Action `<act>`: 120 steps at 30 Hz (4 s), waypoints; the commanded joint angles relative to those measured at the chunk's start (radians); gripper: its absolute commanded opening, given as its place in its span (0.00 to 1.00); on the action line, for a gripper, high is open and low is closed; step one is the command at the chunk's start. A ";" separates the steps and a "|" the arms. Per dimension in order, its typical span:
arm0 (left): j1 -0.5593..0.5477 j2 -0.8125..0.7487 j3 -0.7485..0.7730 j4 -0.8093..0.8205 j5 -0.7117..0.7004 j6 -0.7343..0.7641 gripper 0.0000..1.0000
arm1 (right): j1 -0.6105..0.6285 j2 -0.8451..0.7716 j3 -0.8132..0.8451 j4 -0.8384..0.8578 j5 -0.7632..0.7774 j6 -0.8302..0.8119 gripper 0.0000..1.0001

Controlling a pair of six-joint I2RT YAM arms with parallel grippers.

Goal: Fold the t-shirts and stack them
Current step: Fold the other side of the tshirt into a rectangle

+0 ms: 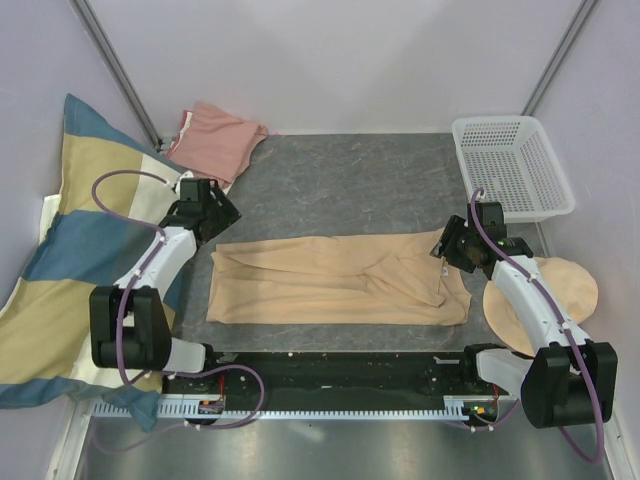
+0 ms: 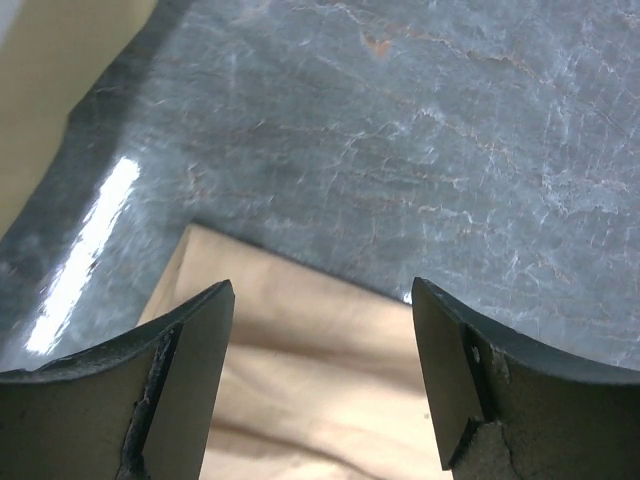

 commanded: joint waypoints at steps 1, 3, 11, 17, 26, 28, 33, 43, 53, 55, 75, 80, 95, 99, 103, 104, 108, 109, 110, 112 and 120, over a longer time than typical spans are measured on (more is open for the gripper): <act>-0.005 0.080 0.026 0.131 0.027 0.024 0.79 | 0.002 -0.019 0.003 0.005 -0.009 -0.016 0.60; -0.005 0.107 0.023 0.150 0.042 0.011 0.79 | 0.002 -0.019 0.001 0.005 -0.009 -0.017 0.61; -0.022 0.168 -0.017 0.173 0.036 -0.003 0.79 | 0.002 -0.030 -0.005 -0.001 -0.009 -0.020 0.61; -0.042 0.168 -0.057 0.155 0.009 -0.002 0.78 | 0.002 -0.024 -0.009 -0.003 -0.009 -0.020 0.61; -0.103 0.185 -0.069 0.063 -0.066 -0.032 0.78 | 0.002 -0.018 -0.013 0.007 -0.011 -0.023 0.61; -0.116 0.173 -0.074 0.046 -0.077 -0.045 0.78 | 0.002 -0.016 -0.014 0.010 -0.011 -0.025 0.61; -0.166 0.113 -0.114 0.009 -0.091 -0.069 0.78 | 0.004 -0.010 -0.019 0.011 -0.009 -0.028 0.61; -0.228 -0.085 -0.232 -0.092 -0.111 -0.123 0.78 | 0.002 0.005 -0.022 0.028 -0.017 -0.028 0.61; -0.226 -0.165 -0.132 -0.143 -0.215 -0.103 0.80 | 0.002 0.010 -0.023 0.034 -0.025 -0.036 0.61; -0.205 -0.119 -0.086 -0.142 -0.237 -0.101 0.81 | 0.002 0.005 -0.023 0.031 -0.025 -0.034 0.61; -0.051 0.147 -0.022 -0.027 -0.220 -0.017 0.65 | 0.002 0.002 -0.026 0.019 -0.017 -0.046 0.62; -0.050 0.162 -0.040 -0.025 -0.215 -0.023 0.62 | 0.002 0.001 -0.026 0.019 -0.017 -0.048 0.62; -0.013 0.177 -0.071 -0.025 -0.243 -0.040 0.62 | 0.002 0.015 -0.022 0.019 -0.017 -0.053 0.62; -0.010 0.196 -0.056 -0.025 -0.232 -0.043 0.59 | 0.004 0.016 -0.022 0.017 -0.015 -0.054 0.62; -0.010 0.211 -0.051 -0.025 -0.217 -0.045 0.50 | 0.004 0.015 -0.019 0.016 -0.017 -0.051 0.62; -0.010 0.214 -0.051 -0.025 -0.214 -0.046 0.47 | 0.002 0.012 -0.019 0.016 -0.017 -0.049 0.62; -0.010 0.229 -0.042 -0.025 -0.206 -0.046 0.39 | 0.002 0.016 -0.017 0.014 -0.018 -0.051 0.62; -0.010 0.231 -0.037 -0.030 -0.206 -0.046 0.37 | 0.002 0.016 -0.016 0.013 -0.018 -0.051 0.62; -0.010 0.234 -0.036 -0.030 -0.206 -0.046 0.36 | 0.004 0.016 -0.016 0.011 -0.017 -0.053 0.62; -0.010 0.240 -0.028 -0.034 -0.206 -0.045 0.33 | 0.002 0.015 -0.013 0.011 -0.015 -0.054 0.62; -0.008 0.257 0.000 -0.051 -0.218 -0.032 0.24 | 0.002 0.018 -0.011 0.010 -0.014 -0.054 0.62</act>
